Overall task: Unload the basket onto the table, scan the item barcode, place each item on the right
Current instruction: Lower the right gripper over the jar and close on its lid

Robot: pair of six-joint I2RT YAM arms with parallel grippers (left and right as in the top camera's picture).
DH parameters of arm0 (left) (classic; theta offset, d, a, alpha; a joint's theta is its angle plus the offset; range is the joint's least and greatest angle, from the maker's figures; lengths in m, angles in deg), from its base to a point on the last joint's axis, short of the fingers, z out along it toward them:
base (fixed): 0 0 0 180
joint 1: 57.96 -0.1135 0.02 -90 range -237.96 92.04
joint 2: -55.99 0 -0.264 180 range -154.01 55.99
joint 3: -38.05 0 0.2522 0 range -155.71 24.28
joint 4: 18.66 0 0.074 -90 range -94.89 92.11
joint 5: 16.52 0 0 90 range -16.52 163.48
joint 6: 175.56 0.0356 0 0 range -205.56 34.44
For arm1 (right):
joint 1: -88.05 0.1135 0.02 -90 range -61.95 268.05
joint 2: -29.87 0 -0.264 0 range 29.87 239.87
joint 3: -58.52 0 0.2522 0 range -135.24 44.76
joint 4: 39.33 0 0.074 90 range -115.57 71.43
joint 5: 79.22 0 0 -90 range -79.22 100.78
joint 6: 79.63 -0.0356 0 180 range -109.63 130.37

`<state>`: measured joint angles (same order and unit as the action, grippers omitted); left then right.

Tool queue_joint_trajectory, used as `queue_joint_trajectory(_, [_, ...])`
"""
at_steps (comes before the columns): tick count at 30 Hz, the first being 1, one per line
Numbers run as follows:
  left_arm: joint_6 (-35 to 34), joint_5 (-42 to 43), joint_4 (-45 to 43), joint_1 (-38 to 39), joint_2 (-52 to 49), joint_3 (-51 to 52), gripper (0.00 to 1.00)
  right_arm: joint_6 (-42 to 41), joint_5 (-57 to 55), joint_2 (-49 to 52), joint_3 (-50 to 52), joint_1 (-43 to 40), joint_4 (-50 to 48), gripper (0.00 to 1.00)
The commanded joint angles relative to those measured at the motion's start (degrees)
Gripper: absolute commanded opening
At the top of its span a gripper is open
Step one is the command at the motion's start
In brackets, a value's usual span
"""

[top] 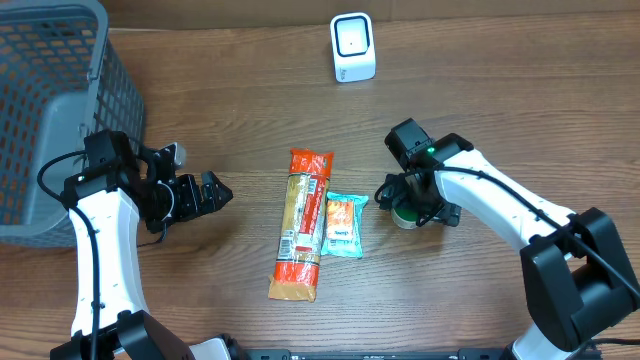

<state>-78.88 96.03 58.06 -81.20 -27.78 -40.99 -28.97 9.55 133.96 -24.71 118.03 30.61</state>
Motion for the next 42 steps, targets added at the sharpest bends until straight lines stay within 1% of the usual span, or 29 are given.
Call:
queue_joint_trajectory(1, [1.7,0.83,-0.02,0.44,-0.24,0.04,1.0,1.95,0.39,-0.76,1.03,0.83,-1.18,1.0])
queue_joint_trajectory(7, [1.7,0.85,-0.02,0.44,-0.24,0.04,1.0,1.9,0.22,-0.76,1.01,0.92,-1.77,1.0])
queue_joint_trajectory(10, [1.7,0.85,-0.02,0.44,-0.24,0.04,1.0,1.9,0.22,-0.76,1.03,0.92,-1.68,0.95])
queue_joint_trajectory(11, [1.7,0.85,-0.02,0.44,-0.24,0.04,1.0,1.9,0.22,-0.76,1.03,0.92,-1.77,0.89])
queue_joint_trajectory(13, [1.7,0.85,-0.02,0.44,-0.24,0.04,1.0,1.9,0.22,-0.76,1.03,0.92,-2.1,0.7])
queue_joint_trajectory(14, [1.7,0.85,-0.02,0.44,-0.24,0.04,1.0,1.88,0.22,-0.76,1.03,0.92,-2.19,0.68])
queue_joint_trajectory(19, [1.7,0.83,-0.02,0.44,-0.24,0.04,1.0,1.81,0.26,-0.76,1.03,0.92,-3.1,0.66])
queue_joint_trajectory(22, [1.7,0.85,-0.02,0.44,-0.24,0.04,1.0,-0.61,0.28,-0.76,1.03,0.92,-4.83,0.65])
queue_joint_trajectory(27, [1.7,0.85,-0.02,0.44,-0.24,0.04,1.0,-10.1,0.5,-0.76,1.03,0.92,-8.11,0.58])
queue_joint_trajectory(29, [1.7,0.83,-0.02,0.44,-0.24,0.04,1.0,-13.2,0.92,-0.76,1.01,0.92,-9.11,0.58])
queue_joint_trajectory(30, [1.7,0.83,-0.02,0.44,-0.24,0.04,1.0,-13.68,1.27,-0.76,1.01,0.92,-9.49,0.64])
queue_joint_trajectory(31, [1.7,0.85,-0.02,0.44,-0.24,0.04,1.0,-13.66,1.36,-0.76,1.01,0.92,-9.79,0.73])
queue_joint_trajectory(33, [1.7,0.83,-0.02,0.44,-0.24,0.04,0.99,-13.31,1.29,-0.76,1.01,0.92,-9.86,0.8])
queue_joint_trajectory(35, [1.7,0.85,-0.02,0.44,-0.24,0.04,1.0,-12.85,1.22,-0.76,1.01,0.92,-9.81,0.86])
queue_joint_trajectory(39, [1.7,0.85,-0.02,0.44,-0.24,0.04,1.0,-12.68,1.25,-0.76,1.01,0.92,-9.77,0.9])
queue_joint_trajectory(41, [1.7,0.85,-0.02,0.44,-0.24,0.04,1.0,-11.13,1.27,-0.76,1.01,0.92,-9.86,0.89])
queue_joint_trajectory(42, [1.7,0.83,-0.02,0.44,-0.24,0.04,1.0,-10.75,1.27,-0.76,1.03,0.92,-9.81,0.87])
